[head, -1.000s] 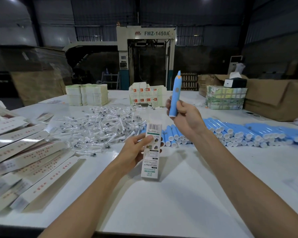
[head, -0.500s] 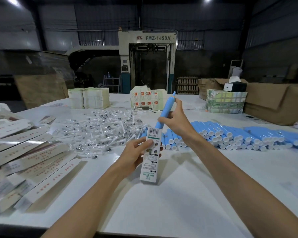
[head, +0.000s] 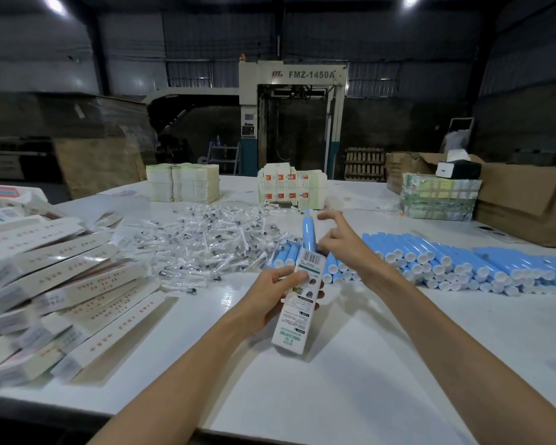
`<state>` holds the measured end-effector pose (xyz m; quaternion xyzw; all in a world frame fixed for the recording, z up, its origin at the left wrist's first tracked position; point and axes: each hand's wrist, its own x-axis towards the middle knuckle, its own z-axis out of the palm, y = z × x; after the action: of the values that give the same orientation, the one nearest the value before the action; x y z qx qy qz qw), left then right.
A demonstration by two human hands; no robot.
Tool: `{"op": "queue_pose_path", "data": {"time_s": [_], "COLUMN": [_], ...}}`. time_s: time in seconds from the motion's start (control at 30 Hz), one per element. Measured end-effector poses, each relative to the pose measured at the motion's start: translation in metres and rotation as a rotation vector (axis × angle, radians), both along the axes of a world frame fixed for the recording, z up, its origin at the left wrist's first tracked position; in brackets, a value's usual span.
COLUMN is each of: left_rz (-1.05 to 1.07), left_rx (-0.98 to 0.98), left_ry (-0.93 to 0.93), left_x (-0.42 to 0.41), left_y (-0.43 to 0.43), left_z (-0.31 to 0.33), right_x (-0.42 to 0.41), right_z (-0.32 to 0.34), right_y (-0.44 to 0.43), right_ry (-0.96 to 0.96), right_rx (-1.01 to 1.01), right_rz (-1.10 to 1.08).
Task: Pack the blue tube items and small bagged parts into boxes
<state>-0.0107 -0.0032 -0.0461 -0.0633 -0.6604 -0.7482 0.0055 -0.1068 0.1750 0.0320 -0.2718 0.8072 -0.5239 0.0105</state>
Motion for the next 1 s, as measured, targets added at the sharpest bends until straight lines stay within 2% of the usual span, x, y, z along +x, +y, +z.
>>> {"op": "queue_pose_path", "data": {"time_s": [0.17, 0.33, 0.53, 0.7, 0.83, 0.87, 0.93, 1.0], "left_rz": [0.002, -0.028, 0.066, 0.199, 0.373, 0.412, 0.485, 0.547], "left_rx": [0.061, 0.036, -0.029, 0.032, 0.118, 0.137, 0.126, 0.107], "left_ry": [0.016, 0.028, 0.054, 0.075, 0.078, 0.087, 0.118, 0.144], "left_x": [-0.002, -0.001, -0.004, -0.005, -0.003, -0.003, -0.001, 0.002], "left_y": [-0.001, -0.003, -0.004, -0.003, -0.019, -0.026, -0.04, -0.054], "left_z": [-0.004, -0.006, -0.004, -0.003, 0.006, 0.01, 0.016, 0.021], "right_x": [0.004, 0.008, 0.004, 0.009, 0.002, -0.001, -0.008, -0.012], "right_z": [-0.015, -0.017, -0.01, -0.014, -0.031, -0.036, -0.045, -0.058], "right_y": [-0.008, -0.01, -0.007, -0.008, -0.022, -0.028, -0.047, -0.073], "right_ry": [0.049, 0.194, 0.151, 0.289, 0.251, 0.252, 0.299, 0.403], "right_rx": [-0.033, -0.065, -0.101, 0.051, -0.205, -0.218, -0.119, 0.058], "right_rz": [-0.081, -0.11, -0.13, 0.0, -0.102, -0.145, -0.138, -0.016]}}
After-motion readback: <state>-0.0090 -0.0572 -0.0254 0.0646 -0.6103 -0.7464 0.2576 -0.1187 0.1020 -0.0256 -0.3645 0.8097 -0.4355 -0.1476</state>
